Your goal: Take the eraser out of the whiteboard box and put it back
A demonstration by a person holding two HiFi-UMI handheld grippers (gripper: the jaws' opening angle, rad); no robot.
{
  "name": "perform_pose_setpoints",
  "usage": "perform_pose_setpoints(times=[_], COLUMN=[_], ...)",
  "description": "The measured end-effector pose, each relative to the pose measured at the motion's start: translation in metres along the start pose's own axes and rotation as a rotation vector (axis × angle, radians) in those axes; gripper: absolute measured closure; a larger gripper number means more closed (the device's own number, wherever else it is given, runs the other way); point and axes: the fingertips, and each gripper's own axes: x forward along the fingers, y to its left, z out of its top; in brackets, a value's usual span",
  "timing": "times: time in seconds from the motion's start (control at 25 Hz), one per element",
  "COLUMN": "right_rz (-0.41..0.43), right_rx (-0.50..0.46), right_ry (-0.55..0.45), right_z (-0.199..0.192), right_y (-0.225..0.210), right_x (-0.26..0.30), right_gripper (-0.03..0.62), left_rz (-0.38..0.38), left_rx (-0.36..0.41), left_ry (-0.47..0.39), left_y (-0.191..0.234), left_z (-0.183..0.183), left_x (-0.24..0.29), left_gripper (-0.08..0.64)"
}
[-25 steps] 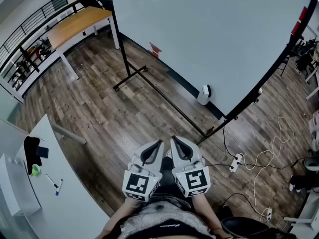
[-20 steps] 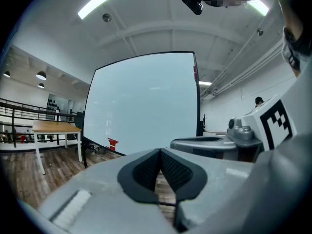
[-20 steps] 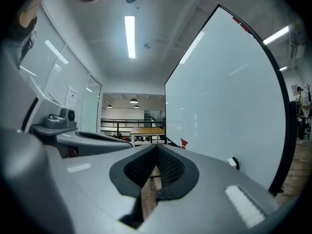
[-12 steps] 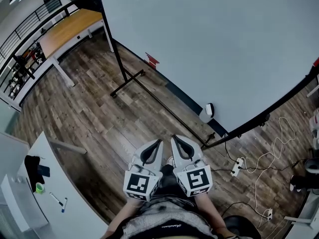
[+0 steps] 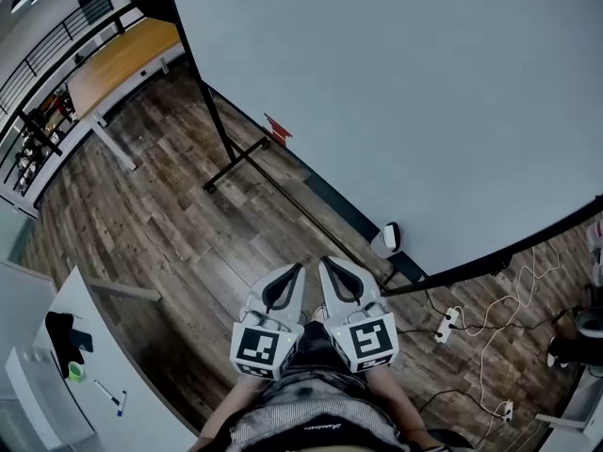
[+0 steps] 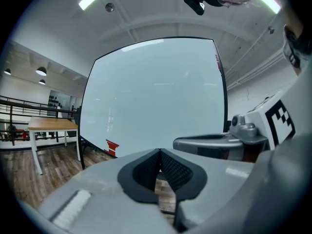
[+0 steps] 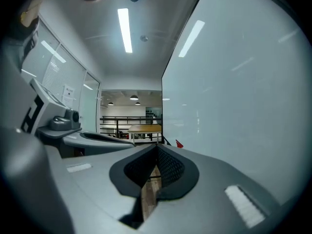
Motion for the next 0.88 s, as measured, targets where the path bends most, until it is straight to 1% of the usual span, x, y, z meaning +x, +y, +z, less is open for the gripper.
perform_pose_setpoints(times=[0.16, 0.32, 0.4, 0.44, 0.56, 0.68, 0.8, 0.88], right_rz=[0.014, 0.006, -0.02, -0.039, -0.102, -0.174, -0.267, -0.334], right_rx=[0.02, 0.018, 0.035, 0.05, 0.082, 0.089, 0.102, 0.117], right_ry=[-0.026, -0.032, -0.033, -0.032, -0.02, -0.007, -0.011, -0.008], right_z=[-0.001, -0.003, -0.004, -0.004, -0.008, -0.013, -0.014, -0.014], right_y=[-0.027, -0.048, -0.063, -0.071, -0.095, -0.117, -0.138, -0.153], right_x=[0.013, 0.019, 0.017, 0.014, 0.006, -0.002, -0.01, -0.015], right_gripper=[0.589, 0.589, 0.589, 0.589, 0.589, 0.589, 0.589, 0.589], left_rz=[-0.023, -0.056, -0.079, -0.098, -0.174, -0.251, -0.347, -0.408], left_rx=[0.068, 0.078, 0.055, 0.057, 0.105, 0.096, 0.123, 0.125], left_ry=[0.002, -0.002, 0.006, 0.011, 0.021, 0.032, 0.064, 0.075], left_y=[-0.004, -0.012, -0.02, -0.025, -0.04, -0.058, -0.073, -0.083], left_z=[0.003, 0.007, 0.009, 0.01, 0.009, 0.009, 0.009, 0.014], left_x=[0.033, 0.059, 0.072, 0.079, 0.102, 0.123, 0.141, 0.152], left_gripper=[0.56, 0.56, 0.56, 0.56, 0.56, 0.56, 0.56, 0.56])
